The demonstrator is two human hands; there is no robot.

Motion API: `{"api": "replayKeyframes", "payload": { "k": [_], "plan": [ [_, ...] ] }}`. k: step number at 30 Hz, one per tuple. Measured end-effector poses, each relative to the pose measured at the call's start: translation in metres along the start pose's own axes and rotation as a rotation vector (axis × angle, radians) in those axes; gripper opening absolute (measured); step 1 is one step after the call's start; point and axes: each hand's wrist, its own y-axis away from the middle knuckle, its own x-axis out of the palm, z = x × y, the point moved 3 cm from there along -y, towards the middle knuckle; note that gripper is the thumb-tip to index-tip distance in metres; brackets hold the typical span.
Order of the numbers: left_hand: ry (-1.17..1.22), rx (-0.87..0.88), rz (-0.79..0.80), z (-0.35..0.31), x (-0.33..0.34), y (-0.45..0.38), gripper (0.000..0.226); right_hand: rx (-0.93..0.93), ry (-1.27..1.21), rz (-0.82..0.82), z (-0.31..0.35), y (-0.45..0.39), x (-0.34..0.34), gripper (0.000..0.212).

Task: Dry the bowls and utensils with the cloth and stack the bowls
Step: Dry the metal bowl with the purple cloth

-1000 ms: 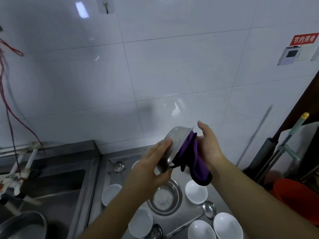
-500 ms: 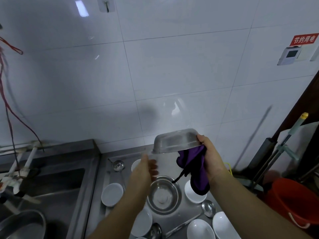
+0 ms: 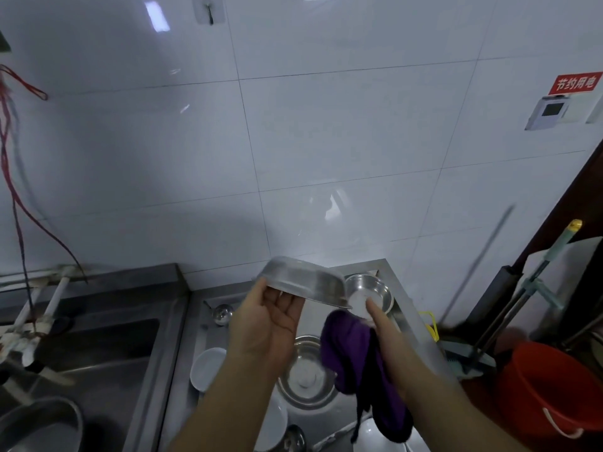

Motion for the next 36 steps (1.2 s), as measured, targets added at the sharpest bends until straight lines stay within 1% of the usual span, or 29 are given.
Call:
{"api": "replayKeyframes", "payload": {
  "k": [2,4,5,7,8,9,10,11,12,14,15,16,17,18,20,24,31,34,36],
  "plan": [
    [-0.099,0.071,0.011,-0.016,-0.002,-0.005,0.032,0.042,0.060,-0.064,-0.006,0.005,-0.005,0.065],
    [-0.233,0.117,0.019,-0.028,-0.006,-0.008,0.030,-0.014,0.098,-0.167,-0.003,0.008,-0.012,0.048],
    [-0.297,0.127,0.026,-0.032,-0.009,-0.008,0.029,-0.067,0.085,-0.204,0.003,0.009,-0.013,0.040],
    [-0.413,0.126,0.048,-0.035,-0.011,-0.007,0.029,-0.217,0.024,-0.225,0.023,0.014,-0.010,0.030],
    [-0.458,0.120,0.069,-0.035,-0.010,-0.005,0.030,-0.317,0.029,-0.216,0.035,0.017,-0.005,0.026],
    [-0.497,0.114,0.094,-0.034,-0.009,-0.003,0.032,-0.432,0.088,-0.200,0.045,0.023,0.002,0.023],
    [-0.532,0.108,0.121,-0.031,-0.007,0.000,0.034,-0.567,0.190,-0.187,0.055,0.029,0.011,0.024],
    [-0.557,0.101,0.150,-0.028,-0.003,0.003,0.035,-0.721,0.331,-0.168,0.062,0.036,0.020,0.029],
    [-0.566,0.090,0.181,-0.024,0.002,0.007,0.036,-0.884,0.489,-0.129,0.067,0.045,0.029,0.029],
    [-0.540,0.052,0.260,-0.015,0.012,0.015,0.038,-1.202,0.864,0.015,0.067,0.059,0.048,0.011],
    [-0.517,0.029,0.299,-0.012,0.015,0.019,0.038,-1.339,1.060,0.091,0.063,0.063,0.055,0.013],
    [-0.494,0.013,0.327,-0.010,0.017,0.022,0.037,-1.468,1.244,0.163,0.057,0.064,0.060,0.023],
    [-0.477,-0.001,0.345,-0.010,0.017,0.024,0.036,-1.576,1.392,0.225,0.051,0.063,0.061,0.031],
    [-0.471,-0.015,0.356,-0.011,0.016,0.025,0.036,-1.644,1.488,0.253,0.048,0.063,0.062,0.037],
    [-0.480,-0.047,0.368,-0.014,0.011,0.027,0.039,-1.661,1.547,0.278,0.046,0.062,0.063,0.040],
    [-0.465,-0.094,0.386,-0.016,0.006,0.029,0.044,-1.613,1.525,0.321,0.048,0.067,0.068,0.043],
    [-0.398,-0.183,0.571,-0.021,0.010,0.036,0.051,-1.447,1.394,0.138,0.055,0.076,0.084,0.041],
    [-0.478,-0.186,0.614,-0.017,0.005,0.036,0.044,-1.244,1.303,0.057,0.060,0.072,0.086,0.037],
    [-0.495,-0.180,0.623,-0.013,0.004,0.037,0.036,-1.163,1.259,0.015,0.064,0.067,0.082,0.041]
  ]
}}
